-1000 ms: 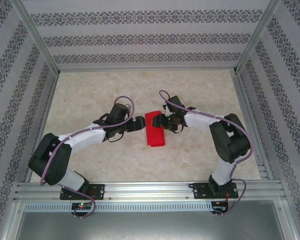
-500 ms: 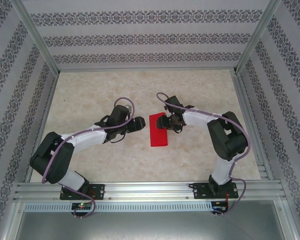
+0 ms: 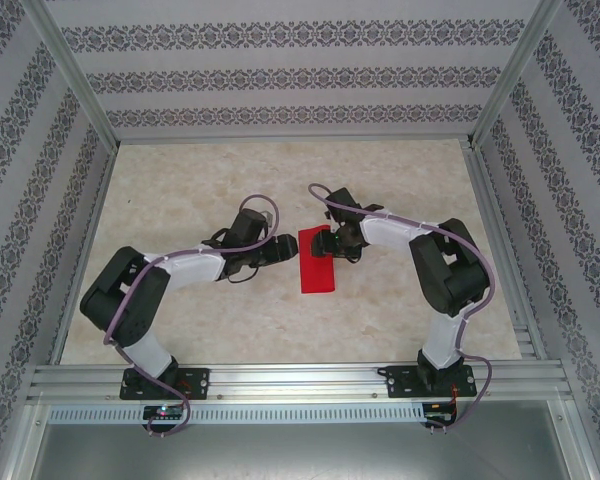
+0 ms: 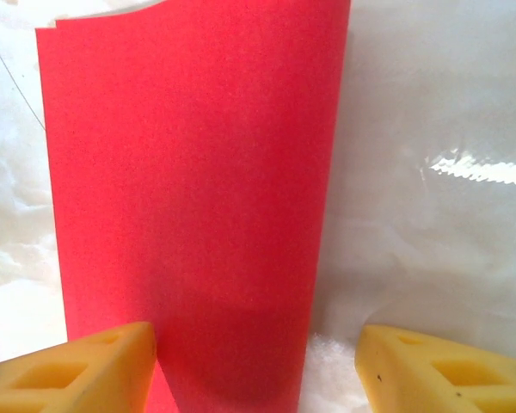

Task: Fold a paper plane with a square sheet of paper (pick it up from the middle)
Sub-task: Fold the square sheet of paper in half at the center of the table.

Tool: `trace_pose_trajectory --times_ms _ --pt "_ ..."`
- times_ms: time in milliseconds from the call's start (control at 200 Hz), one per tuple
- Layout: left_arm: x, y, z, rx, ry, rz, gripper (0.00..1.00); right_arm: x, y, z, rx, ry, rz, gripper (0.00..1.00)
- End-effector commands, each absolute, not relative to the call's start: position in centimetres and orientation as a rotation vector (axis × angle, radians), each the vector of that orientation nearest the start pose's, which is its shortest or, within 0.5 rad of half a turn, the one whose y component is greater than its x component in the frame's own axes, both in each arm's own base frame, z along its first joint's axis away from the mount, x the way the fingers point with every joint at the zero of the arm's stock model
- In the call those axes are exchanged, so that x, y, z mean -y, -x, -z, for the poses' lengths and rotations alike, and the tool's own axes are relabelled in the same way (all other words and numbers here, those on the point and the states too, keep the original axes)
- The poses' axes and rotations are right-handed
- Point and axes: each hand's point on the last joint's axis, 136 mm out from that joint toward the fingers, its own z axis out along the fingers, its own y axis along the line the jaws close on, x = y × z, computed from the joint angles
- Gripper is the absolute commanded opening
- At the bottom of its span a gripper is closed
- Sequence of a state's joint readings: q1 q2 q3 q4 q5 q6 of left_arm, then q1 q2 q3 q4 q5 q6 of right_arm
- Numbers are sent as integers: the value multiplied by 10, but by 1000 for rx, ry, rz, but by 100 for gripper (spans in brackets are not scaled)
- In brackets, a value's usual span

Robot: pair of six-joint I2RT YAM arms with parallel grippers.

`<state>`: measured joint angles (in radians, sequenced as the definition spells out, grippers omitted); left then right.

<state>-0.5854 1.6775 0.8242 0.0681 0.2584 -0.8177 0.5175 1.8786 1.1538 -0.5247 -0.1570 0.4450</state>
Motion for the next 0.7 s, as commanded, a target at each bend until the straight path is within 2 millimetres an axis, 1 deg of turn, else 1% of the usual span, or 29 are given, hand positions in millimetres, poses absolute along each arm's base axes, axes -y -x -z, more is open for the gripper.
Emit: trace_pose_trajectory --times_ms 0,275,500,694 --pt "294 -335 -75 -2488 127 1051 68 -212 -313 25 -3019 148 -287 66" --pt "297 -345 -63 -2519 152 1016 45 -210 -306 39 -3058 139 -253 67" --pt "300 -348 -63 -2531 141 1005 37 -208 -302 48 -3076 193 -235 67" --pt "297 -354 -66 -2533 134 954 34 -207 -300 50 -3079 272 -234 66"
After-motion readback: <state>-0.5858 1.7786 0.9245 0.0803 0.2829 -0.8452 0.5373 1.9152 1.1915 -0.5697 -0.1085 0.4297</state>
